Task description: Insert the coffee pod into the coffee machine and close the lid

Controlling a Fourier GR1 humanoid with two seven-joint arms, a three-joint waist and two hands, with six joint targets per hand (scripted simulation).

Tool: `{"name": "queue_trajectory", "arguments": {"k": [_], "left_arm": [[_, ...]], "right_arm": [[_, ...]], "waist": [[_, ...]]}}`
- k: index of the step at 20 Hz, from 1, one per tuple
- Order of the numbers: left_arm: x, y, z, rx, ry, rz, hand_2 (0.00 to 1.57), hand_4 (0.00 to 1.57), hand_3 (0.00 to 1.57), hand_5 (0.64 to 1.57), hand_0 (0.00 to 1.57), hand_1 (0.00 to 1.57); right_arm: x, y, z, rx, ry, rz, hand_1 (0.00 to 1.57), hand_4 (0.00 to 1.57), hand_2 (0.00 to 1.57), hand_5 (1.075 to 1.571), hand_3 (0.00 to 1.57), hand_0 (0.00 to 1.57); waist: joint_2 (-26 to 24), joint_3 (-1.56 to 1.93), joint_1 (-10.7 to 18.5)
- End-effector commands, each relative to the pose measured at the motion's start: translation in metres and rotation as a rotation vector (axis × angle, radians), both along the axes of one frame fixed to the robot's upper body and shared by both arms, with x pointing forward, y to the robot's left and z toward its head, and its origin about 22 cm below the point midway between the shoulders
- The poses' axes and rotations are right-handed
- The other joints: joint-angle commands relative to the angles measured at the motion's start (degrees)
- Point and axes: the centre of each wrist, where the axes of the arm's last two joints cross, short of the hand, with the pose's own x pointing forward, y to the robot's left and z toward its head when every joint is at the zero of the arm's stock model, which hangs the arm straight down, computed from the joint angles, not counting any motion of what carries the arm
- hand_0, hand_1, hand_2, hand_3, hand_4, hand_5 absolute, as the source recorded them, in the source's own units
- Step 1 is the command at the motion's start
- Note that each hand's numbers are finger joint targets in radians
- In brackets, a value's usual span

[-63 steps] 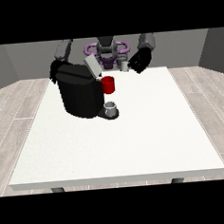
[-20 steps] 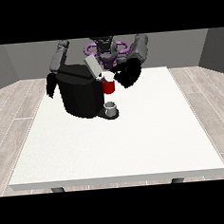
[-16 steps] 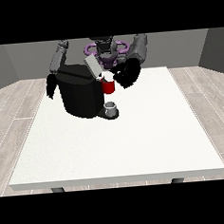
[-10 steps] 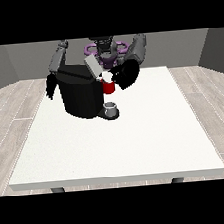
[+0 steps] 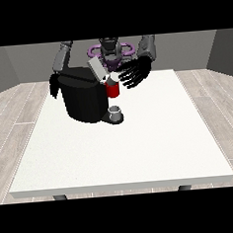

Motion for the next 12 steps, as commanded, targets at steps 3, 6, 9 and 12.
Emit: {"name": "queue_trajectory", "arguments": {"k": [3, 6, 9, 12], "left_arm": [[-0.046, 0.02, -0.131, -0.225, 0.163, -0.022, 0.0, 0.0, 0.0, 1.571, 0.0, 0.0], [-0.074, 0.021, -0.18, -0.336, 0.273, -0.034, 0.0, 0.0, 0.0, 1.571, 0.0, 0.0], [-0.115, 0.041, -0.229, -0.421, 0.312, 0.034, 0.0, 0.23, 0.0, 1.571, 0.0, 0.0], [-0.152, 0.05, -0.264, -0.442, 0.424, 0.061, 0.0, 0.37, 0.0, 1.571, 0.0, 0.0]], "right_arm": [[-0.06, -0.003, -0.047, 0.034, 0.13, -0.039, 0.0, 0.21, 0.0, 1.571, 0.0, 0.0], [-0.08, -0.002, -0.059, 0.004, 0.19, -0.041, 0.0, 0.0, 0.0, 1.571, 0.0, 0.0], [-0.089, 0.028, -0.058, 0.018, 0.167, 0.062, 0.0, 0.09, 0.0, 1.571, 0.0, 0.0], [-0.092, 0.048, -0.048, -0.047, 0.195, 0.109, 0.0, 0.0, 0.0, 1.571, 0.0, 0.0]], "waist": [[-12.64, -0.22, 4.51], [-19.16, -0.2, 7.26], [-22.33, -0.24, 5.16], [-28.36, -0.21, 4.61]]}}
